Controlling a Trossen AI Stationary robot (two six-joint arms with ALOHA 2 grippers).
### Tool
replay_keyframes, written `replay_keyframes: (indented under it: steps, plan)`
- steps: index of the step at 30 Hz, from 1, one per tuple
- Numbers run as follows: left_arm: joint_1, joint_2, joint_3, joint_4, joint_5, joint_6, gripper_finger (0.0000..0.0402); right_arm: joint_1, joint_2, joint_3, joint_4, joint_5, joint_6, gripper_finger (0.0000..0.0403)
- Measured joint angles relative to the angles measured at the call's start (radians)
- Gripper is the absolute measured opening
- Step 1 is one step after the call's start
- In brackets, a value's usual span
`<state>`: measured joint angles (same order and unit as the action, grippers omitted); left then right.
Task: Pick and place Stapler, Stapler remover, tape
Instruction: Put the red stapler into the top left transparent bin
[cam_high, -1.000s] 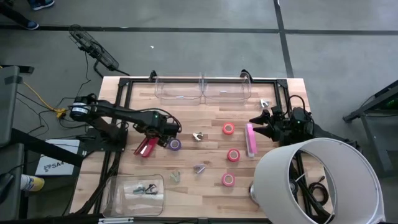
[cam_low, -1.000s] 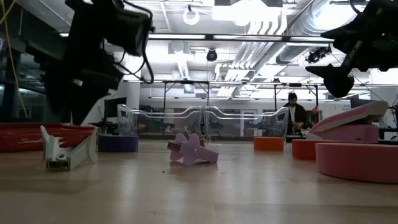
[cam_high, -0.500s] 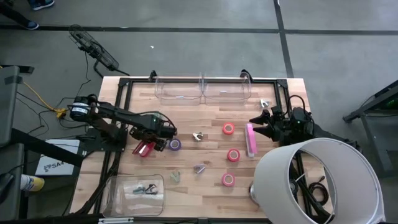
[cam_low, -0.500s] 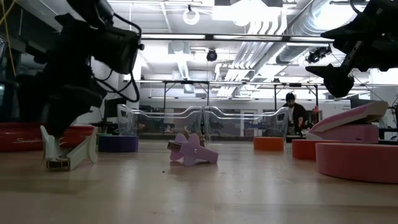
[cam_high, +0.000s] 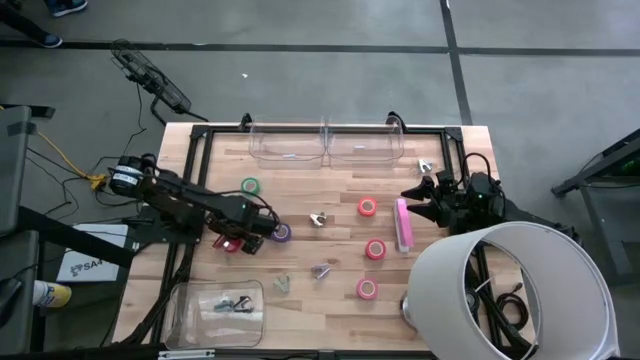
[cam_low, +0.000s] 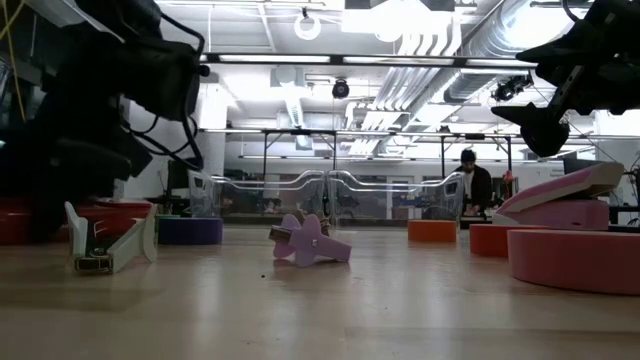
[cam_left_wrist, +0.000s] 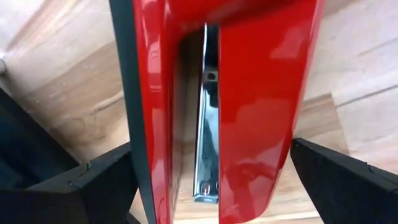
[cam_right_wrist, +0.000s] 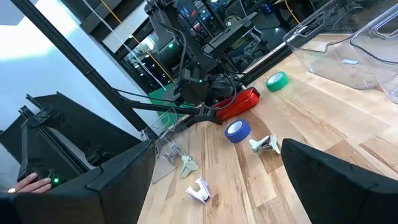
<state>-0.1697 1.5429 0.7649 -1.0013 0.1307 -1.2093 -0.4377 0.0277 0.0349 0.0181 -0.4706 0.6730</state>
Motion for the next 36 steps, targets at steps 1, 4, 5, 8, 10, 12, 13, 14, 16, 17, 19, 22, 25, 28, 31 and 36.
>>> replay_keyframes:
  steps: [1, 4, 5, 8, 10, 12, 13, 14, 16, 17, 19, 22, 25, 28, 31, 36]
  plan:
    - [-0.006, 0.0, 0.0, 0.0, -0.001, -0.002, 0.0394, 0.0, 0.0, 0.0, 0.0, 0.0, 0.0, 0.0339]
    - [-0.01, 0.001, -0.001, 0.0, 0.007, -0.01, 0.0391, 0.0, 0.0, 0.0, 0.0, 0.0, 0.0, 0.0339]
    - [-0.009, 0.001, -0.001, 0.002, 0.01, -0.015, 0.0386, 0.0, 0.0, 0.0, 0.0, 0.0, 0.0, 0.0339]
    - [-0.008, 0.002, -0.001, 0.007, 0.012, -0.026, 0.0357, 0.0, 0.0, 0.0, 0.0, 0.0, 0.0, 0.0339]
    - [-0.008, 0.002, -0.001, 0.015, 0.012, -0.027, 0.0327, 0.0, 0.0, 0.0, 0.0, 0.0, 0.0, 0.0339]
    - [-0.008, 0.003, -0.001, 0.017, 0.012, -0.034, 0.0293, 0.0, 0.0, 0.0, 0.0, 0.0, 0.0, 0.0339]
    - [-0.008, 0.003, -0.002, 0.016, 0.012, -0.037, 0.0274, 0.0, 0.0, 0.0, 0.0, 0.0, 0.0, 0.0339]
    - [-0.008, 0.003, -0.003, 0.012, 0.011, -0.039, 0.0256, 0.0, 0.0, 0.0, 0.0, 0.0, 0.0, 0.0339]
    - [-0.008, 0.004, -0.004, -0.001, 0.008, -0.044, 0.0218, 0.0, 0.0, 0.0, 0.0, 0.0, 0.0, 0.0339]
    - [-0.008, 0.005, -0.005, -0.005, 0.004, -0.044, 0.0201, 0.0, 0.0, 0.0, 0.0, 0.0, 0.0, 0.0339]
    - [-0.008, 0.004, -0.005, -0.005, 0.002, -0.044, 0.0197, 0.0, 0.0, 0.0, 0.0, 0.0, 0.0, 0.0339]
    - [-0.008, 0.004, -0.004, -0.004, 0.0, -0.028, 0.0197, 0.0, 0.0, 0.0, 0.0, 0.0, 0.0, 0.0339]
    - [-0.008, 0.004, -0.002, -0.005, -0.002, 0.002, 0.0197, 0.0, 0.0, 0.0, 0.0, 0.0, 0.0, 0.0339]
    - [-0.008, 0.006, 0.019, -0.011, -0.009, 0.042, 0.0197, 0.0, 0.0, 0.0, 0.0, 0.0, 0.0, 0.0339]
    - [-0.008, 0.006, 0.072, -0.062, -0.024, 0.095, 0.0197, 0.0, 0.0, 0.0, 0.0, 0.0, 0.0, 0.0339]
    - [-0.007, 0.006, 0.193, -0.14, -0.065, 0.219, 0.0197, 0.0, 0.0, 0.0, 0.0, 0.0, 0.0, 0.0339]
